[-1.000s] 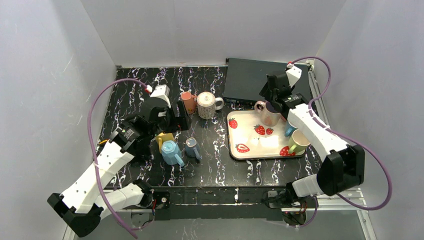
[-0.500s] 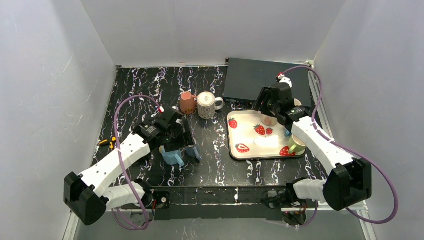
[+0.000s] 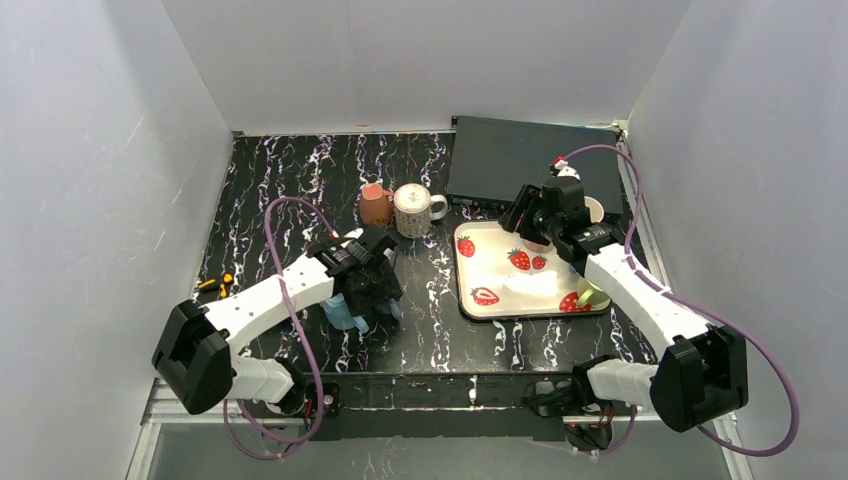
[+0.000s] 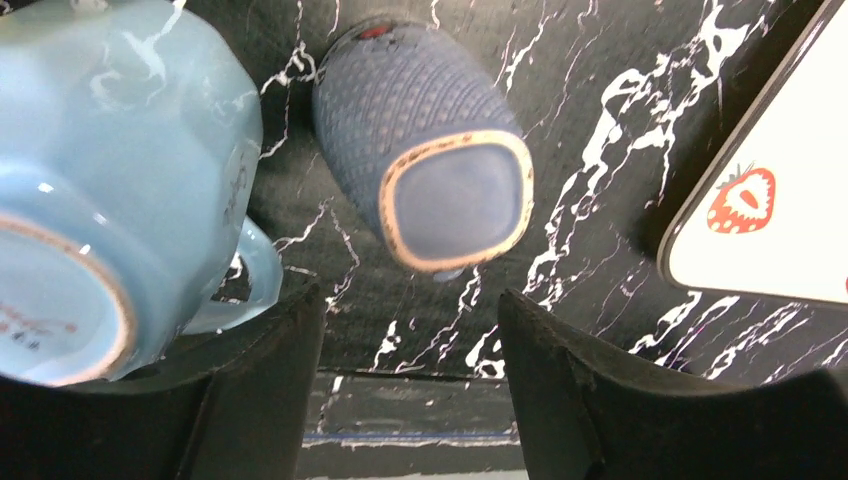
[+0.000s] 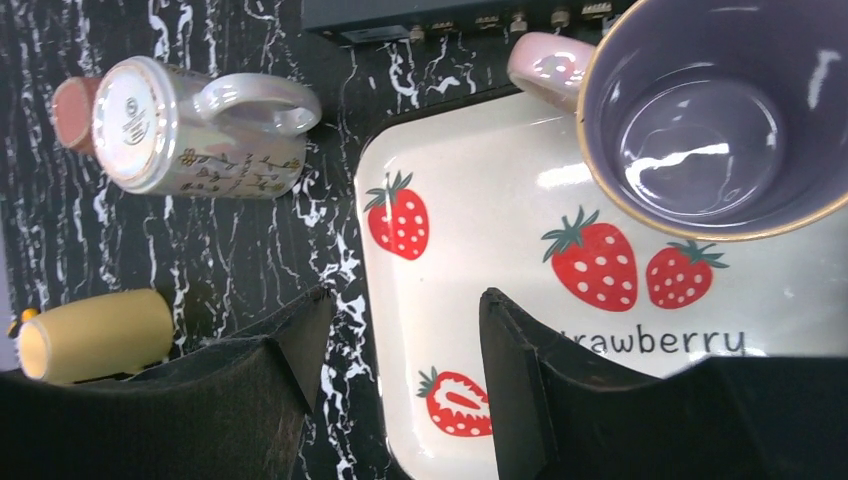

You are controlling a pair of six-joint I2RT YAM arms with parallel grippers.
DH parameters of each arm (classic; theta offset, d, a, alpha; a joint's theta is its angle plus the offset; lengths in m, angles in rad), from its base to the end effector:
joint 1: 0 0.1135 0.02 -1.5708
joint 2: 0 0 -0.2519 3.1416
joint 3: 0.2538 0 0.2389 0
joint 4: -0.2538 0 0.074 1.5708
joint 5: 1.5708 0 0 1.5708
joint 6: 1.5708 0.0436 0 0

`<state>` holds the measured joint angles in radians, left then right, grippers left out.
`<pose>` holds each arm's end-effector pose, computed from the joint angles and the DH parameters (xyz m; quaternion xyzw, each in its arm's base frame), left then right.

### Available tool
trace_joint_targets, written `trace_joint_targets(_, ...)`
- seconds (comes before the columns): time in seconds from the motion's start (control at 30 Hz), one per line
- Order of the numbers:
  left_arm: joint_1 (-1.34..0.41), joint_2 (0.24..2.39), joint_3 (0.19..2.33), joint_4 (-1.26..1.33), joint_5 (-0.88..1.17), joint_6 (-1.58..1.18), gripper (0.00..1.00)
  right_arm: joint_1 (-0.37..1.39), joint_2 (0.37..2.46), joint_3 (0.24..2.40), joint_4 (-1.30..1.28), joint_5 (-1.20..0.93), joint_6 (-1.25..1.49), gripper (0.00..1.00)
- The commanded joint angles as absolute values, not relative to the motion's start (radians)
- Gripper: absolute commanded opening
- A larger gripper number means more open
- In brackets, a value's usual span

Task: Turn the mug right side up
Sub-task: Turn over the cup at the center of the board.

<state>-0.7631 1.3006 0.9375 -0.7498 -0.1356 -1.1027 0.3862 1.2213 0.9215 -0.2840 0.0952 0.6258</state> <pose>0.1790 -0.1630 0.2251 -0.1793 0.9551 -0.1426 0.1878 0.2520 0.0980 0.2745 0.1275 0.8707 0.1927 0.4342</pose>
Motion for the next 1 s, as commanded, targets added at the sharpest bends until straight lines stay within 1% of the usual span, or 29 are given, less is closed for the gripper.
trace_joint_targets(0.0,-0.765,1.343,0.941,-0.703,-0.217,-1.168,0.6,0.383,1.172,0.887,-0.201,0.039,0.665,0.64)
trace_joint_targets(0.07,-0.764,1.379,0.958,-0.704,-0.225,-1.16,0.55,0.383,1.171,0.888,-0.213,0.044,0.659,0.63)
trace_joint_targets(0.13,-0.766,1.406,0.974,-0.725,-0.242,-1.159,0.54,0.382,1.169,0.889,-0.224,0.047,0.654,0.63)
trace_joint_targets(0.2,-0.767,1.417,0.978,-0.743,-0.262,-1.158,0.49,0.383,1.163,0.887,-0.231,0.052,0.65,0.63)
trace_joint_targets(0.5,-0.769,1.401,0.969,-0.754,-0.301,-1.12,0.21,0.382,1.171,0.889,-0.228,0.037,0.672,0.63)
trace_joint_targets(0.7,-0.769,1.406,0.972,-0.746,-0.321,-1.076,0.0,0.383,1.175,0.903,-0.231,0.038,0.672,0.63)
trace_joint_targets(0.9,-0.769,1.416,0.988,-0.735,-0.329,-1.043,0.0,0.383,1.182,0.905,-0.236,0.032,0.673,0.66)
trace_joint_targets(0.97,-0.769,1.424,0.987,-0.74,-0.334,-1.043,0.05,0.382,1.184,0.902,-0.234,0.027,0.678,0.66)
